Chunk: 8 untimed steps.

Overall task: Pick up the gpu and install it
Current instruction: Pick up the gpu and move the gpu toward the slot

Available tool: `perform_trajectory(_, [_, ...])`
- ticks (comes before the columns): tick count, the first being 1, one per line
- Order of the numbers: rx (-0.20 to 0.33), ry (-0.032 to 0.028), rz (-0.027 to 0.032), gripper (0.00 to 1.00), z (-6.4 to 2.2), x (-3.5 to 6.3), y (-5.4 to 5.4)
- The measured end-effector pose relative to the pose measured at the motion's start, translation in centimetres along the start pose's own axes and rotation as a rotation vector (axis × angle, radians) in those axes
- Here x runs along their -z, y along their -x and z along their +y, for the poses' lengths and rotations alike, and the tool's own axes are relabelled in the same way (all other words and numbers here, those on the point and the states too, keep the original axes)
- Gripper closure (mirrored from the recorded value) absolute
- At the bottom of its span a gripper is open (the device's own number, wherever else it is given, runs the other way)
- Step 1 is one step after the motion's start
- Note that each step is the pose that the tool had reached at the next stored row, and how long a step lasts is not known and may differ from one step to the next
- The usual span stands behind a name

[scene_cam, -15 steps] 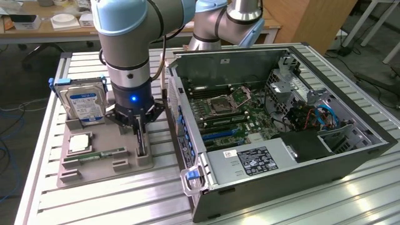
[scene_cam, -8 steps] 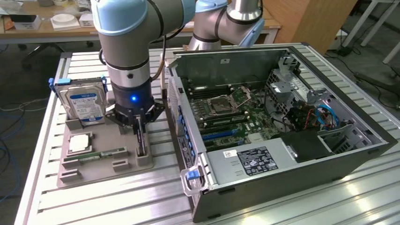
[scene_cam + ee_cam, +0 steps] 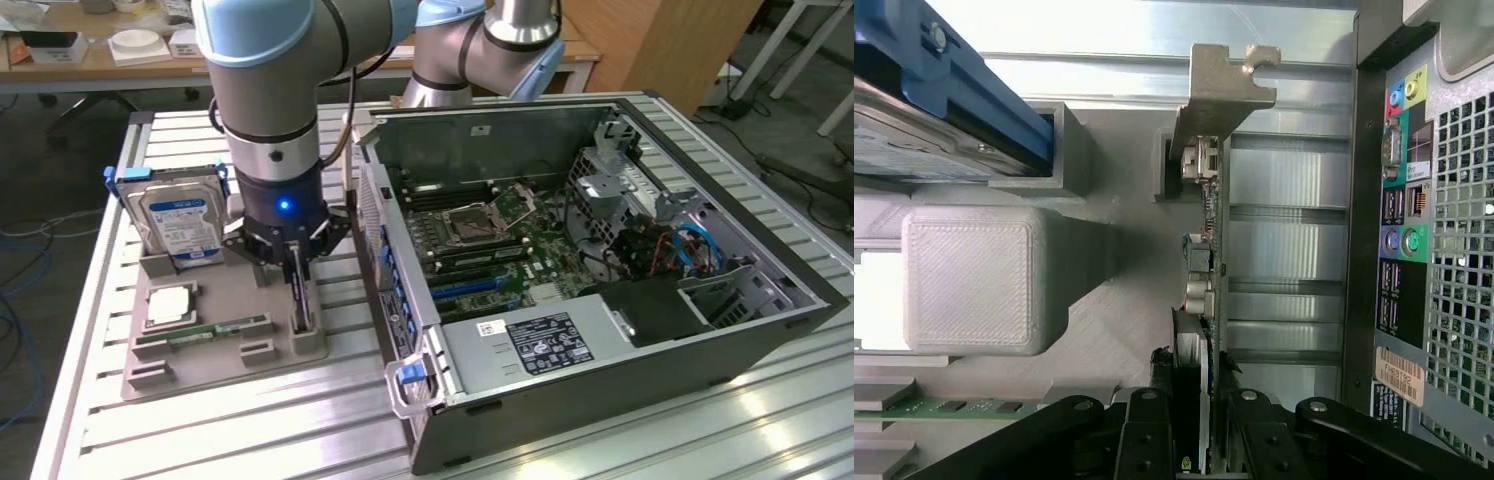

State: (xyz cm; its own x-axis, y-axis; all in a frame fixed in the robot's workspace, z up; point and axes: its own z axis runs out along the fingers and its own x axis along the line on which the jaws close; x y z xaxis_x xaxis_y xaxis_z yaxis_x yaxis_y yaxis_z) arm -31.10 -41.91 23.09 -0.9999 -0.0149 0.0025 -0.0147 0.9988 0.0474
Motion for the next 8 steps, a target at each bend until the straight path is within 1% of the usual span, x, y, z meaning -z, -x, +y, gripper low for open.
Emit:
perform_trajectory(3, [0.0, 0.0011, 0.0, 0.74, 0.01, 0.25, -0.04])
perform_trajectory(8, [0.0, 0.0016, -0.0001, 0.74, 0.02, 0.27, -0.05])
